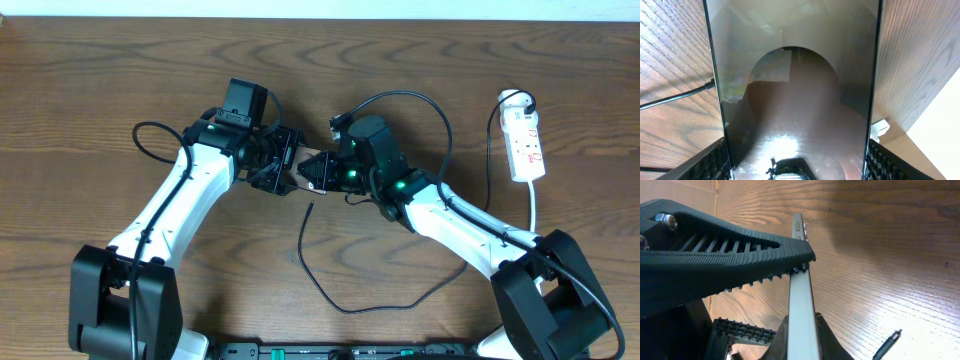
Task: Plug charger to phone and switch on socket
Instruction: 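Close the right gripper on the phone's side edge, then open the left gripper and pull the phone away with the right gripper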
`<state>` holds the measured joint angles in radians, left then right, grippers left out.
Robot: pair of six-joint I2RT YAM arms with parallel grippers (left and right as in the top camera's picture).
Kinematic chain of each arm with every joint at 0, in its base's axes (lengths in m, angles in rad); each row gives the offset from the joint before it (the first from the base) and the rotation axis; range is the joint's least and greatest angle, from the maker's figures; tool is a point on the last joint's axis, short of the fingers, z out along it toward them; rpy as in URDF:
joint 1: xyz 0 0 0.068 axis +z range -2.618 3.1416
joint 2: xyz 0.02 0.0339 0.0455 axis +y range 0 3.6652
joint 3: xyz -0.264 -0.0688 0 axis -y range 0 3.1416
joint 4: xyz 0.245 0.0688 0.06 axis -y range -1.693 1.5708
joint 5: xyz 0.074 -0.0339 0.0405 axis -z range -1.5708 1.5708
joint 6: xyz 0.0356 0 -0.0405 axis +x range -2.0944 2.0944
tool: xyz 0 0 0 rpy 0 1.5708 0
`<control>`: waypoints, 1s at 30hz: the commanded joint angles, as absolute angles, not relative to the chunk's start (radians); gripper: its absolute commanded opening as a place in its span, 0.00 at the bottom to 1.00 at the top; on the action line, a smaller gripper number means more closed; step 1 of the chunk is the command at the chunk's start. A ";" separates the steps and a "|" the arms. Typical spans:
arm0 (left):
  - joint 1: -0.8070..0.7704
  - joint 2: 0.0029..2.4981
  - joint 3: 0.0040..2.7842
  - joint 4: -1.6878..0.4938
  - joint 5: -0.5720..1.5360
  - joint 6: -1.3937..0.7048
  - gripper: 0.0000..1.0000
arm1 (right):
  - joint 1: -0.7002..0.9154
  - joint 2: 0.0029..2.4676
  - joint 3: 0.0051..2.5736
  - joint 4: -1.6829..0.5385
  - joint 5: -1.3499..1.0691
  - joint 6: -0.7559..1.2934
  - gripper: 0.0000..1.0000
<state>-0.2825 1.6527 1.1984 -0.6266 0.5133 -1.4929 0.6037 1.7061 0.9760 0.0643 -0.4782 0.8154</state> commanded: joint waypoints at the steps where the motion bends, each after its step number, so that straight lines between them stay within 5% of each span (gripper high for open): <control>1: -0.292 1.633 1.230 -0.627 0.534 -1.494 0.07 | 0.617 1.708 0.987 0.064 -0.476 0.815 0.02; 9: -0.292 1.633 1.230 -0.627 0.534 -1.490 0.09 | 0.617 1.708 0.987 0.064 -0.477 0.815 0.01; 11: -0.291 1.633 1.230 -0.627 0.534 -1.488 0.30 | 0.617 1.708 0.987 0.063 -0.477 0.815 0.01; 13: -0.291 1.633 1.230 -0.627 0.533 -1.475 0.66 | 0.614 1.708 0.987 0.059 -0.477 0.814 0.01; 15: -0.291 1.633 1.230 -0.627 0.534 -1.468 0.85 | 0.607 1.708 0.987 0.048 -0.477 0.814 0.01; 30: -0.183 1.633 1.230 -0.627 0.730 -1.231 0.89 | 0.444 1.708 0.987 -0.087 -0.479 0.776 0.01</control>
